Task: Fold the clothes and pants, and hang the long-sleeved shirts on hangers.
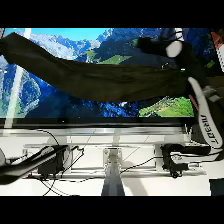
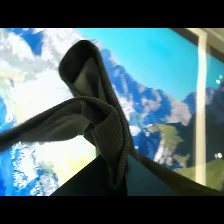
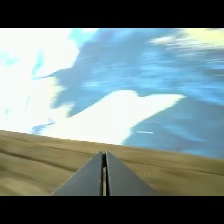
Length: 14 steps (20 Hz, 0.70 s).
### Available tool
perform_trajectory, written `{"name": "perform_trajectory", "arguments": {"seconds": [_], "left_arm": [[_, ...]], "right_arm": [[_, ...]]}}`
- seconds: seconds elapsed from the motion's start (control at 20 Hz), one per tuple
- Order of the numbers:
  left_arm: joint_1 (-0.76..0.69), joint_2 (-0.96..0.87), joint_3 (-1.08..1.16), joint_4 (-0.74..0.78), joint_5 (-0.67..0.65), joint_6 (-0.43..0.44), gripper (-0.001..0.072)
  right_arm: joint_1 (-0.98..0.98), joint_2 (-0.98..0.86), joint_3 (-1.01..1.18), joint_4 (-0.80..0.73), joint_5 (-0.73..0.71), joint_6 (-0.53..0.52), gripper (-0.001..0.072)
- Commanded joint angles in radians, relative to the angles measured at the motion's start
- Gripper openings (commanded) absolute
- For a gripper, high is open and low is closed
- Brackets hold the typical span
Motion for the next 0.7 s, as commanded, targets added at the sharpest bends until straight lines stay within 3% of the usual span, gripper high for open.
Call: {"name": "perform_trajectory", "arguments": {"seconds": [0.0,0.3,0.65], "left_arm": [[-0.015,0.144,0.002,-0.014,-0.077,0.002,0.0030],[-0.085,0.226,0.001,-0.037,-0.076,0.002,0.0030],[-0.124,0.208,0.001,-0.038,-0.076,0.002,0.0030]], "right_arm": [[0.181,-0.122,0.112,0.097,-0.050,0.100,0.0026],[0.466,-0.365,0.383,0.291,-0.035,0.119,0.0026],[0.674,-0.424,0.455,0.246,0.026,0.112,0.0026]]}}
